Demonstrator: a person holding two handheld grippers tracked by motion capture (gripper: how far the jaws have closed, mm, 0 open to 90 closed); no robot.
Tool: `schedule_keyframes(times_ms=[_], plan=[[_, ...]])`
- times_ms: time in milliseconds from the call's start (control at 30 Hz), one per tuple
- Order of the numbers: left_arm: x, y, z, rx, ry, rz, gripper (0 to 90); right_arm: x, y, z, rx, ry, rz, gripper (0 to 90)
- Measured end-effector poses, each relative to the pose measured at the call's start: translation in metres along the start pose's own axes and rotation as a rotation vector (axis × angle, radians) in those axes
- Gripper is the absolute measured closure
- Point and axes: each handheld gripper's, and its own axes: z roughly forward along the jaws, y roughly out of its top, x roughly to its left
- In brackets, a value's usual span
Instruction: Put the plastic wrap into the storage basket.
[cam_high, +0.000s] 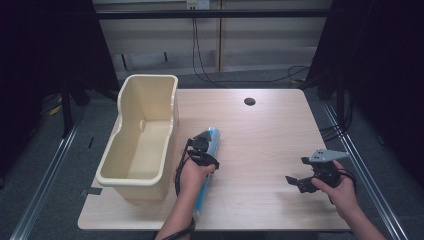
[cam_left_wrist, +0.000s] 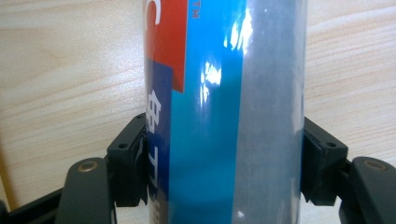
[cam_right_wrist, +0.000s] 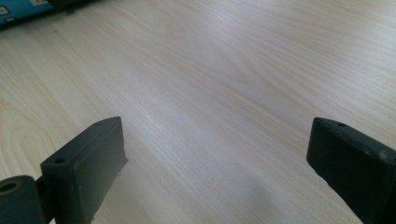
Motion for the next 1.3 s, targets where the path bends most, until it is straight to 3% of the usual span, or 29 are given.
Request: schedule_keyframes(times_ms=[133, 200, 333, 400, 467, 533, 700, 733, 867, 1067, 1300], plan=[[0.001, -0.004, 0.003, 0.04, -0.001, -0.001, 30.0, 0.001, 0.0, 0.001, 0.002, -0.004, -0.008, 4.1], [0.001, -0.004, 0.004, 0.022, -0.002, -0.013, 31.3, 0.001, 0.0, 0.002, 0.004, -0.002, -0.005, 4.1], [-0.001, -0.005, 0.003, 0.031, 0.006, -0.018, 31.9, 0.001, 0.001, 0.001, 0.0, -0.003, -0.007, 4.1], [0.0, -0.002, 0.002, 0.072, -0.002, -0.005, 32.0, 0.001, 0.0, 0.001, -0.001, -0.003, -0.008, 4.1], [-0.001, -0.001, 0.0, 0.102, -0.019, -0.017, 32.0, 0.0, 0.0, 0.002, -0.001, 0.002, -0.006, 4.1], [-0.002, 0.0, -0.003, 0.11, -0.023, -0.002, 32.1, 0.0, 0.001, 0.001, -0.006, 0.003, 0.0, 4.1], [-0.007, 0.007, -0.02, 0.105, -0.03, 0.033, 32.1, 0.0, 0.001, 0.0, -0.011, 0.001, 0.0, 4.1], [-0.007, 0.008, -0.023, 0.1, -0.043, 0.015, 32.1, 0.0, 0.001, -0.001, -0.014, 0.002, -0.003, 4.1], [-0.009, 0.014, -0.035, 0.102, -0.028, 0.027, 32.2, 0.0, 0.001, -0.001, -0.014, 0.008, -0.001, 4.1], [-0.009, 0.021, -0.059, 0.079, -0.05, 0.039, 32.1, -0.001, 0.002, -0.001, -0.018, 0.007, 0.002, 4.1], [-0.007, 0.027, -0.081, 0.101, -0.08, 0.052, 32.1, 0.001, 0.002, -0.001, -0.021, 0.013, -0.001, 4.1]])
